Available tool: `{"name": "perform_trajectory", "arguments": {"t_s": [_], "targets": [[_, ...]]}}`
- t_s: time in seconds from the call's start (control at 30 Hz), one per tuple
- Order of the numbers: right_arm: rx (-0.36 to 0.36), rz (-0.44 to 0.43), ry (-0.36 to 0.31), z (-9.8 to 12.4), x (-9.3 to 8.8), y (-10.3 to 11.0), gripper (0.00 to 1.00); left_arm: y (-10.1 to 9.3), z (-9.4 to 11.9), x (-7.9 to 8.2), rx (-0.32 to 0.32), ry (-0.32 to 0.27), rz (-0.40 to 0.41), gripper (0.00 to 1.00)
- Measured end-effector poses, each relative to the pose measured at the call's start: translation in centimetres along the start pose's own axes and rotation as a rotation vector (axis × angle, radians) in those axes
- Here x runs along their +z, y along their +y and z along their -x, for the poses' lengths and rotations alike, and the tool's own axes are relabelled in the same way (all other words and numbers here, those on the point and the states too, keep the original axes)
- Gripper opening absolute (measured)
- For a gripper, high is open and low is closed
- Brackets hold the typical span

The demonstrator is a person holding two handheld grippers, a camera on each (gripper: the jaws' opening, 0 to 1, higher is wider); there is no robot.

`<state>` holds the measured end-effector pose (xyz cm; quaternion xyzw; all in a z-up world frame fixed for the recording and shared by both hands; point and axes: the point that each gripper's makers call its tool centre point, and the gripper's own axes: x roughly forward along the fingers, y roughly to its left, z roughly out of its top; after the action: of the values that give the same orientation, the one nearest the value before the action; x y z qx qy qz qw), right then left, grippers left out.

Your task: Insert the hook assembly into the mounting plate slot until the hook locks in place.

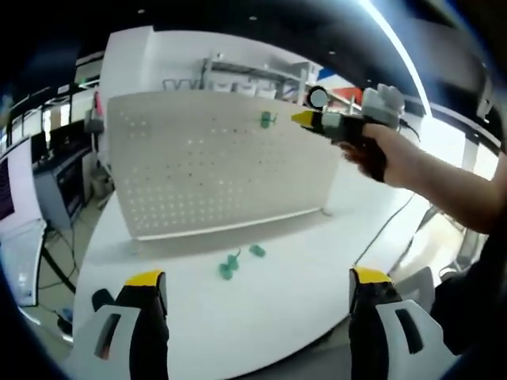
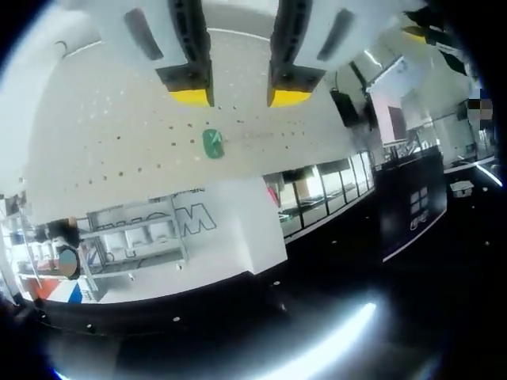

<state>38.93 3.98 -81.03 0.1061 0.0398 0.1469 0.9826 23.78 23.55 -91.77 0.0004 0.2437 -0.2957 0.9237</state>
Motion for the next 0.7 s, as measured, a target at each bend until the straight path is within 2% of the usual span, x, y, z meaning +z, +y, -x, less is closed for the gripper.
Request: {"name": "perform_trajectory", "arguments": {"t_s": [0.07,0.1,0.13,0.23,0.3,0.37,0.43,0.6,0.7], "targets": [[0.009,0.004,0.009,1.2,-0.4,0.6,0.25,-0.1,0.1,-0.2,0.002,0.006,0.003,0.96],[0.028,-0.007,-0.02,2.2,-0.1,1.3,0.25,-0.1,0.2,-0.3,0.004,0.009,0.005,0.96],[0.051,-0.013,-0.021,2.8,-0.3,2.0,0.25,-0.1,0.3,-0.3,0.005,0.009,0.005,0.96],[0.099,0.027,0.009,4.8,-1.5,3.7,0.25,0.1,0.8,-0.4,0.014,0.005,0.012,0.96],[0.138,0.024,0.043,6.1,-2.8,4.7,0.25,0.2,1.0,-0.7,0.021,0.005,0.021,0.96],[0.146,0.028,0.067,7.0,-3.9,4.9,0.25,0.3,1.1,-1.0,0.025,0.012,0.024,0.96],[0.174,0.029,0.121,8.2,-5.8,5.2,0.26,0.4,1.2,-1.4,0.034,0.02,0.024,0.96],[0.2,0.075,0.185,10.5,-8.6,5.2,0.28,0.6,1.2,-2.0,0.044,0.026,0.043,0.96],[0.21,0.065,0.235,11.7,-10.3,5.2,0.28,0.6,0.6,-2.5,0.043,0.031,0.05,0.96]]}}
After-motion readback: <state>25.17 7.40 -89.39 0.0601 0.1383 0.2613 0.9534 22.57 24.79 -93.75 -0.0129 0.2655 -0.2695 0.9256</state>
